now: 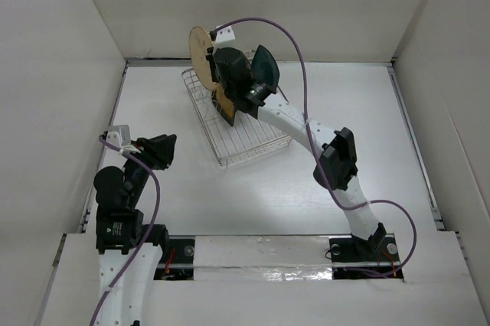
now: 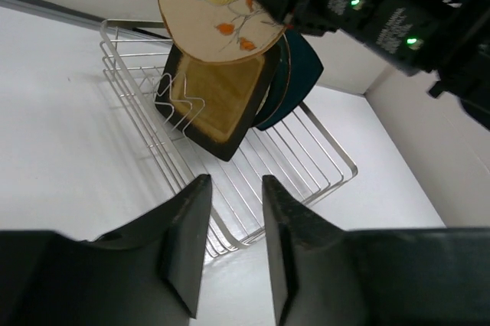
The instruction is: Load the plates into the dish rack
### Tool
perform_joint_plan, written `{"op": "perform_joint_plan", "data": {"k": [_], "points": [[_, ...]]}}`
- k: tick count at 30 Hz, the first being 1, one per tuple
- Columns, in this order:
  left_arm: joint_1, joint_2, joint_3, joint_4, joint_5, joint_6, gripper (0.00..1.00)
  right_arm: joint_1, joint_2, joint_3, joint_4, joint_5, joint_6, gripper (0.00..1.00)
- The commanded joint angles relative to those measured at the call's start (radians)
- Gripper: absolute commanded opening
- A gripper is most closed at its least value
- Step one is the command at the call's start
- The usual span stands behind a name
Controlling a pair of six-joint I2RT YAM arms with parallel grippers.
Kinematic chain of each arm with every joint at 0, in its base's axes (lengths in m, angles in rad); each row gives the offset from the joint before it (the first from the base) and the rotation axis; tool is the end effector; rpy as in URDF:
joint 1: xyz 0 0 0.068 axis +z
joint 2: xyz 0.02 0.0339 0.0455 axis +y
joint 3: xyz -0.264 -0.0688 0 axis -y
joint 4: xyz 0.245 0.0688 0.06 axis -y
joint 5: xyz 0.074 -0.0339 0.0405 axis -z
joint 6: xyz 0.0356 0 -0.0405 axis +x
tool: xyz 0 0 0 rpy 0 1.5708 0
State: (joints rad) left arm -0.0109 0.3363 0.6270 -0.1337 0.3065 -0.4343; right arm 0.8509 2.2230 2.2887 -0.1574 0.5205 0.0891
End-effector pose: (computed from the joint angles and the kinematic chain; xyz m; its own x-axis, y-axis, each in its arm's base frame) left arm 0.0948 -0.0118 0.3452 0.0121 -0.4013 -0.9159 0.3455 0.8612 -0.3728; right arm 0.3596 0.3832 0.3897 -0.0891 0.0155 -0.9959 -0.3191 0.9467 0.0432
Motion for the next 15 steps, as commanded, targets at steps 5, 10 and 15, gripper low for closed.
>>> {"op": "perform_joint_plan", "data": {"k": [5,10,15], "points": [[-0.015,-0.034,-0.056,0.04,0.034,0.037,0.41,-0.007,0.041,0.114,0.122,0.139,-0.077,0.0],[-0.015,-0.043,-0.066,0.045,0.029,0.035,0.44,-0.007,0.064,0.061,0.147,0.133,-0.068,0.0],[-0.015,-0.043,-0.07,0.049,0.029,0.032,0.45,-0.016,0.087,0.022,0.147,0.081,-0.016,0.0]]}}
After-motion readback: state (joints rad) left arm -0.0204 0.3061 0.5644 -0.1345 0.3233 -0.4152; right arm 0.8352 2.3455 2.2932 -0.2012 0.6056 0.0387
